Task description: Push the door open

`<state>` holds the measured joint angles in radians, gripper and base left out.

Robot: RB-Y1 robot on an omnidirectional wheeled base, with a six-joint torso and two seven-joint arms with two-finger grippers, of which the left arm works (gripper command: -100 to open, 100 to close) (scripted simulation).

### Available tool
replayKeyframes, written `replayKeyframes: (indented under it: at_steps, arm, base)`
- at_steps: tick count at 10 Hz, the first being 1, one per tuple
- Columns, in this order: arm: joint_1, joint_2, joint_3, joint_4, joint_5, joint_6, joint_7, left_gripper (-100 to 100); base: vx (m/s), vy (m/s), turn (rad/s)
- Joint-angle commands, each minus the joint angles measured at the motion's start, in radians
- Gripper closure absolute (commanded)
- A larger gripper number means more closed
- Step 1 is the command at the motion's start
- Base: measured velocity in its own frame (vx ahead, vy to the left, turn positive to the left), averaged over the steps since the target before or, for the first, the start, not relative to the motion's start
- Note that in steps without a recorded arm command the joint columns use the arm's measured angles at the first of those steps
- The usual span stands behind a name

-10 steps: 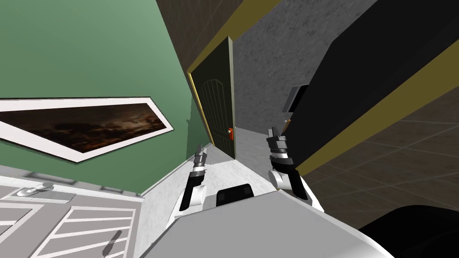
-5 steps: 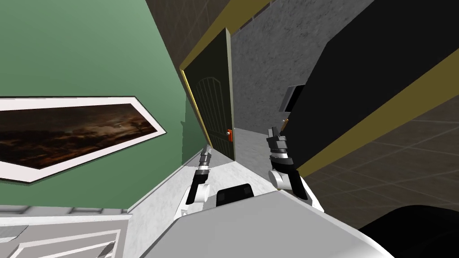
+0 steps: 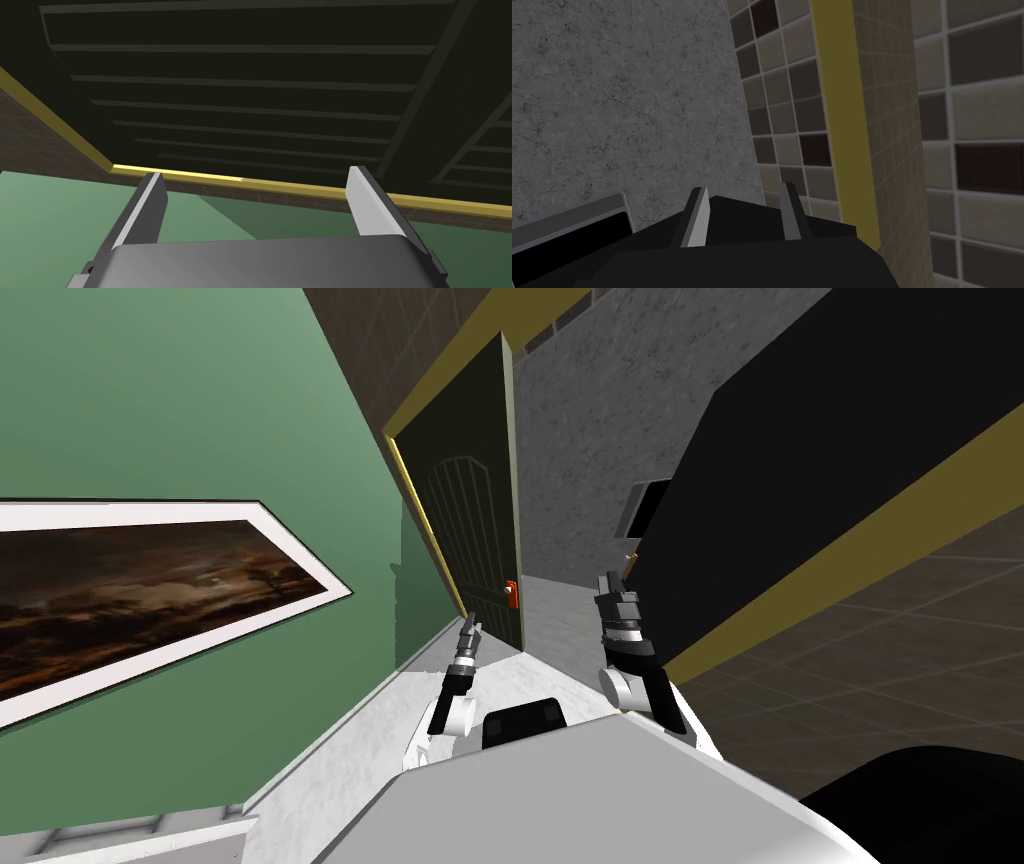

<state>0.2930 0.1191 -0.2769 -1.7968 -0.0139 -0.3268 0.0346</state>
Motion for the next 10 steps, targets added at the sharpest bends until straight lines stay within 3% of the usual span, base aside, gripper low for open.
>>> replayKeyframes:
  at_steps: [1, 10]
  arm:
    - [-0.018, 0.003, -0.014, 0.035, 0.001, -0.002, 0.007, -100]
    - [-0.107, 0.021, -0.108, 0.200, 0.000, 0.024, 0.040, -100]
  base:
    - [0.082, 0.044, -0.108]
    - [0.102, 0.074, -0.118]
